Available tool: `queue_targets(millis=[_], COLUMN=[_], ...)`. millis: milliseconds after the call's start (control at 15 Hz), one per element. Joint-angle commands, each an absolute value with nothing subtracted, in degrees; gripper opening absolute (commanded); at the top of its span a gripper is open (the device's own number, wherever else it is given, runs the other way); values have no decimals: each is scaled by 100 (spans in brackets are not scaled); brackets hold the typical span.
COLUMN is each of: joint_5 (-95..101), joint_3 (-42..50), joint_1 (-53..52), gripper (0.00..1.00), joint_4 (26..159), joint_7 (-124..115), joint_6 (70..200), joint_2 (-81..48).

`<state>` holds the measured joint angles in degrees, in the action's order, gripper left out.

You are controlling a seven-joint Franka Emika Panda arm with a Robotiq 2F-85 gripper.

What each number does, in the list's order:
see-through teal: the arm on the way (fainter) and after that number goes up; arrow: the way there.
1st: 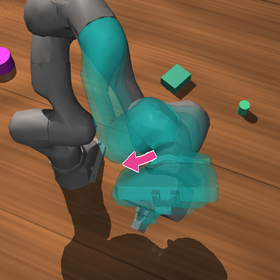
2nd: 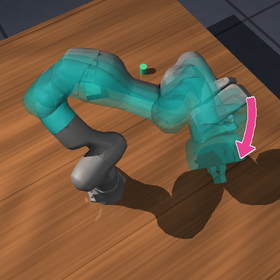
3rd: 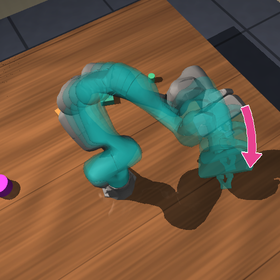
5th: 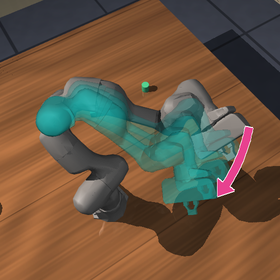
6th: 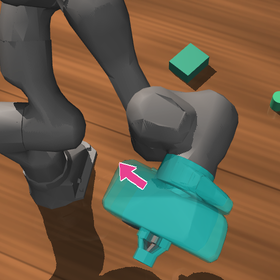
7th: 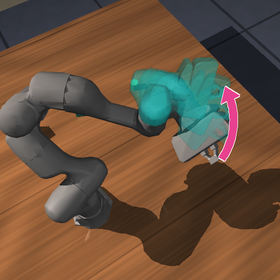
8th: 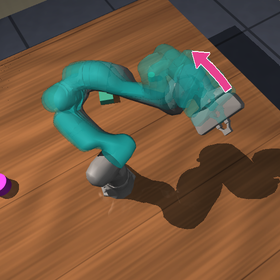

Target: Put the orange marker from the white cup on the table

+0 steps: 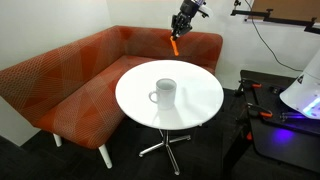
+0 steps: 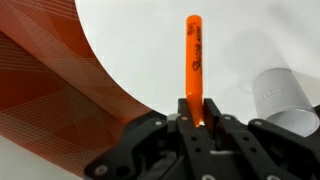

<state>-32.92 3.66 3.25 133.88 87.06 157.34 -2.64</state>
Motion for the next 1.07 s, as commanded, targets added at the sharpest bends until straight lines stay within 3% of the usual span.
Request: queue_targets(millis=[0, 467, 1000], joint_5=[-2182, -1876, -1773], joint_3=[421, 314, 162], joint_1=[411, 442, 502], gripper=[5, 5, 5], joint_4=[13217, 12635, 12146], joint_7=[7352, 6491, 6169], joint_6=[15285, 14112, 14302], joint_2=[-303, -572, -1424])
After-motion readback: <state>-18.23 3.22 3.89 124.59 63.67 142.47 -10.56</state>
